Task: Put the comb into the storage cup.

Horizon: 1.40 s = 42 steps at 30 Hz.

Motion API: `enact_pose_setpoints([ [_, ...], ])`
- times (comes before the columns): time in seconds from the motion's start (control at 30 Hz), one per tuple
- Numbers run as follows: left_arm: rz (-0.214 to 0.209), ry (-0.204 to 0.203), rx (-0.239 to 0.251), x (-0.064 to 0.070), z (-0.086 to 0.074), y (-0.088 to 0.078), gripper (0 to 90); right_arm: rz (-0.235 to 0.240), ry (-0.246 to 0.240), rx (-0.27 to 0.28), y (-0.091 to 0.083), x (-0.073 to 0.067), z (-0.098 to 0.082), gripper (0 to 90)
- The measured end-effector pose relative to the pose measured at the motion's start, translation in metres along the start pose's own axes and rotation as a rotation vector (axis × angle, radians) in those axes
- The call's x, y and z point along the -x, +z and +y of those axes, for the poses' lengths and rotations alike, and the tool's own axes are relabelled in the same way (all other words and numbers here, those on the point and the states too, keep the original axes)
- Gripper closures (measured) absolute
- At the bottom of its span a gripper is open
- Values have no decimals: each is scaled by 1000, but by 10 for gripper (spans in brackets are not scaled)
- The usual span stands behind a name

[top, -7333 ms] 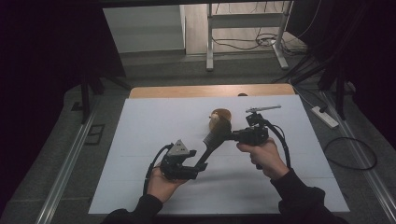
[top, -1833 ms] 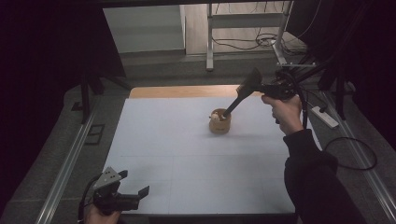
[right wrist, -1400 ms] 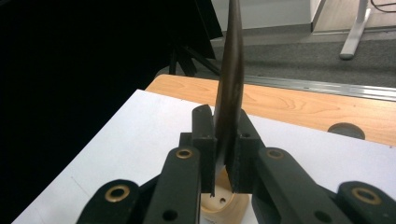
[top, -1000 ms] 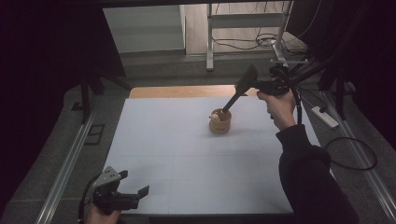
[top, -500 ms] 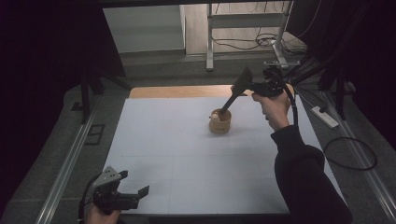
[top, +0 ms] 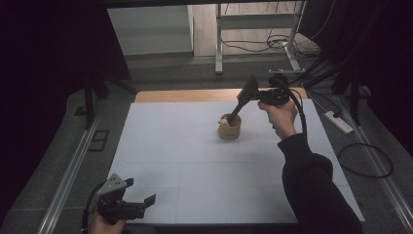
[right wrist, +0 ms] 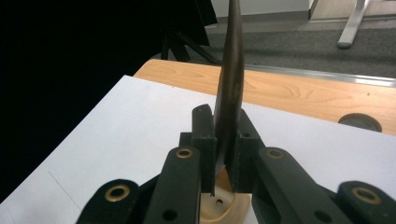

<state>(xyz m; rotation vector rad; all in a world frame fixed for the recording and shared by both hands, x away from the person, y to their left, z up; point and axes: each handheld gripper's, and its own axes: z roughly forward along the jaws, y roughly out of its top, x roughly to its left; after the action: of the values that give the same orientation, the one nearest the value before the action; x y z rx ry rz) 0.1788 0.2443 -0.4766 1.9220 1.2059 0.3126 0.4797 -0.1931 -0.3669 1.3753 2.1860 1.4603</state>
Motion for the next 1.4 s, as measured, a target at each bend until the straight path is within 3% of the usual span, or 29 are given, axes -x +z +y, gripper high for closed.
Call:
enact_pose_setpoints([
  [1.4, -4, -2, -2, 0, 0, 0, 0, 28, 47, -28, 25, 8, -26, 834],
])
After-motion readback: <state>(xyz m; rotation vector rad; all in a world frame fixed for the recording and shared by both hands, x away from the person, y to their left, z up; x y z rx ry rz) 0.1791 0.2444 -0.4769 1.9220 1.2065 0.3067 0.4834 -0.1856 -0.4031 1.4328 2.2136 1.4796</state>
